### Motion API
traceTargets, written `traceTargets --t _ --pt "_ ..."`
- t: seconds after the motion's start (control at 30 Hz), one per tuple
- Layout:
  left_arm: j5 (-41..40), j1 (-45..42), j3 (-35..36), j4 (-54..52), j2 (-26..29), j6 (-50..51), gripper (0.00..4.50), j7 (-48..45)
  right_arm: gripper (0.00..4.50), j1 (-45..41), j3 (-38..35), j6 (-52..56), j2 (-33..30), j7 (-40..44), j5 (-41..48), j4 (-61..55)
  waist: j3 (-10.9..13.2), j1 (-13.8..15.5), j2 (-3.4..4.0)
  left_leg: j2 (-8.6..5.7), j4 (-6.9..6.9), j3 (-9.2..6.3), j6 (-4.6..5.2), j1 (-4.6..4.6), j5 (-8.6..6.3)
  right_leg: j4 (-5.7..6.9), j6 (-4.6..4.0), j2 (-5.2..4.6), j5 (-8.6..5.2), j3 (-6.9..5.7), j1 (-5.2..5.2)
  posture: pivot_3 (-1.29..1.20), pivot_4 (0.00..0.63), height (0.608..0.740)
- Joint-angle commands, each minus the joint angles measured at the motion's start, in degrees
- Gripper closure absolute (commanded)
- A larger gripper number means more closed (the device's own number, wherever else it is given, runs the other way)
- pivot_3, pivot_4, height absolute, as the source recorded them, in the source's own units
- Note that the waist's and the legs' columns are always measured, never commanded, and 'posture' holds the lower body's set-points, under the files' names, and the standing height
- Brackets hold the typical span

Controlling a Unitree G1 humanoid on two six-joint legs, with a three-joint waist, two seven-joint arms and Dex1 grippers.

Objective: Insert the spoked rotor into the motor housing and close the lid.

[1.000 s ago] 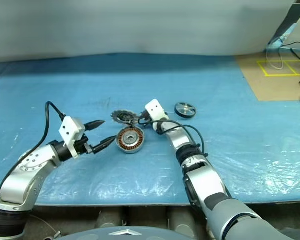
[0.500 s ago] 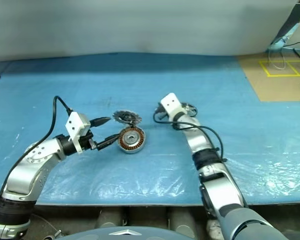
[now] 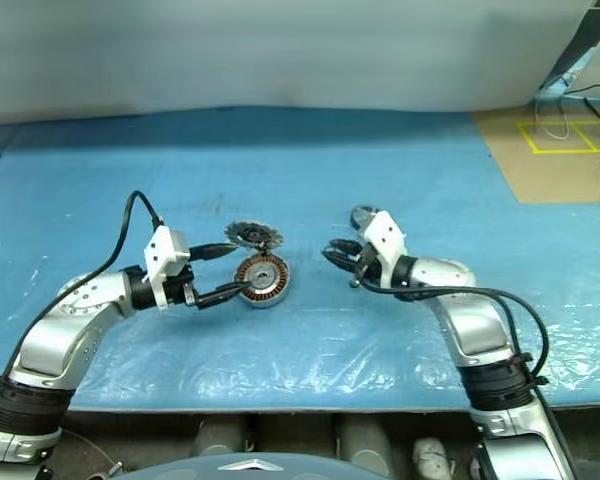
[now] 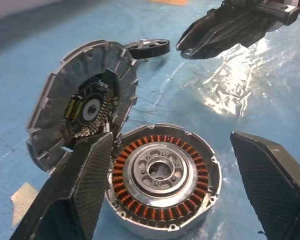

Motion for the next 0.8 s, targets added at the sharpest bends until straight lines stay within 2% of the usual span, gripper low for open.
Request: traceTargets --t 0.03,0.17,0.4,0.6,0.8 --pt "-0.7 2.7 0.3 -2.2 1.9 -0.8 0.52 -2.2 3.95 -3.7 2.8 -1.0 0.7 4.2 1.7 0.7 0.0 -0.2 0.01 0.02 -0.02 0.00 0.00 0.01 0.00 -0.01 0.00 0.00 0.00 0.00 0.00 0.00 0.150 0.740" --pt "1.1 4.8 2.0 -1.4 1.1 -3.7 0.52 0.3 3.95 -8.4 7.3 -5.1 3.0 5.1 -2.3 7.0 0.0 -0.2 0.00 0.04 0.00 0.00 0.12 -0.03 0.08 -0.02 -0.01 -0.01 0.00 -0.02 -0.01 0.00 0.150 0.740" --pt "6.8 9.3 2.2 -0.8 -3.9 -11.7 0.52 8.8 3.95 -14.6 11.3 -10.2 7.6 8.2 -4.9 15.9 0.0 0.0 -0.01 0.03 0.01 -0.01 0.17 -0.10 0.14 -0.20 -0.01 -0.02 0.00 -0.07 -0.02 0.00 0.150 0.740" --pt "6.5 15.3 1.5 -3.1 -5.8 -13.6 0.52 10.4 3.95 -17.4 12.6 -12.5 11.1 9.9 -5.6 20.7 0.0 -0.2 -0.02 0.09 0.01 0.00 0.23 -0.13 0.10 -0.25 -0.01 -0.02 0.00 -0.11 -0.04 0.00 0.150 0.740" --pt "5.8 16.3 2.1 -3.4 -6.6 -14.6 0.52 10.8 3.95 -19.3 12.5 -13.6 14.4 9.7 -6.5 26.0 0.0 0.0 -0.02 0.15 0.05 0.00 0.31 -0.06 0.02 -0.10 -0.05 -0.01 0.02 -0.12 0.01 0.00 0.150 0.740"
